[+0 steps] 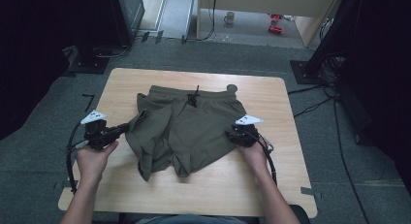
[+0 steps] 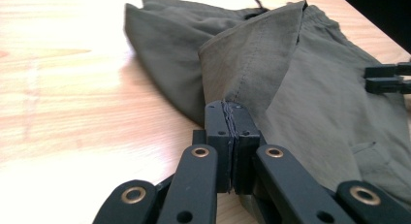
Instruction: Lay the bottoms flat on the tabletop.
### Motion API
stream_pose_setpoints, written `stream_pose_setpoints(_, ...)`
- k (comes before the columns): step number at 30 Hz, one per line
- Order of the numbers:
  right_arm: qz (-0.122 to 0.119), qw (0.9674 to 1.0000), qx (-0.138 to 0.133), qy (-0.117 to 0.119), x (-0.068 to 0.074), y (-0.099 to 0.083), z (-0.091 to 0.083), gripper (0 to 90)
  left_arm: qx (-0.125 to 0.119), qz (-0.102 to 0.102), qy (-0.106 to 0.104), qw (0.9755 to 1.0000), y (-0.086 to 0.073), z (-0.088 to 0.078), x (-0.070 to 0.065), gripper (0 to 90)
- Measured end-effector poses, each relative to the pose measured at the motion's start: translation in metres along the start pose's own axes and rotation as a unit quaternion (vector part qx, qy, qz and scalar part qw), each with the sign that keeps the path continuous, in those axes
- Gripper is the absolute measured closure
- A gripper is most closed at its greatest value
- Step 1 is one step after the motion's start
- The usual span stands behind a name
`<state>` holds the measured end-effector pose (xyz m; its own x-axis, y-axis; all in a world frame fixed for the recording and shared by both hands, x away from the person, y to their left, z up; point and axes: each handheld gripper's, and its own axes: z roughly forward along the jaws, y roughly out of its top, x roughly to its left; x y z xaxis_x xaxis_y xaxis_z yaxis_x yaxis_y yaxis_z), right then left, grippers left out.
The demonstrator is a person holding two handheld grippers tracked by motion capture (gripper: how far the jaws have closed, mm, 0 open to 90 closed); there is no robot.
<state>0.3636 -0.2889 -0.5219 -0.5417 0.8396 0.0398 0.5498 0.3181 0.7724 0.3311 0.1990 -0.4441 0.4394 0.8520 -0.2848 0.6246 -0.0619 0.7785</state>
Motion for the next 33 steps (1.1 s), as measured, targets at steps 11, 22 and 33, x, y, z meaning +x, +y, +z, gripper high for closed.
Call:
stream_pose_setpoints(11, 0.013, 0.9998, 0.000, -0.015, -0.014, -0.004, -0.006, 57.5, 0.009, -0.025, 0.019, 0.9995, -0.015, -0.012, 0.017, 89.7)
stream_pose_setpoints(22, 0.024, 0.9993, 0.000, -0.029, -0.023, -0.006, -0.009, 57.4, 0.036, -0.039, 0.036, 0.9979, -0.034, -0.022, 0.029, 89.6)
stream_pose_setpoints(33, 0.028, 0.9988, 0.000, -0.040, -0.024, -0.006, -0.009, 55.5, 0.022, -0.031, 0.029, 0.9988, -0.042, -0.031, 0.030, 79.6)
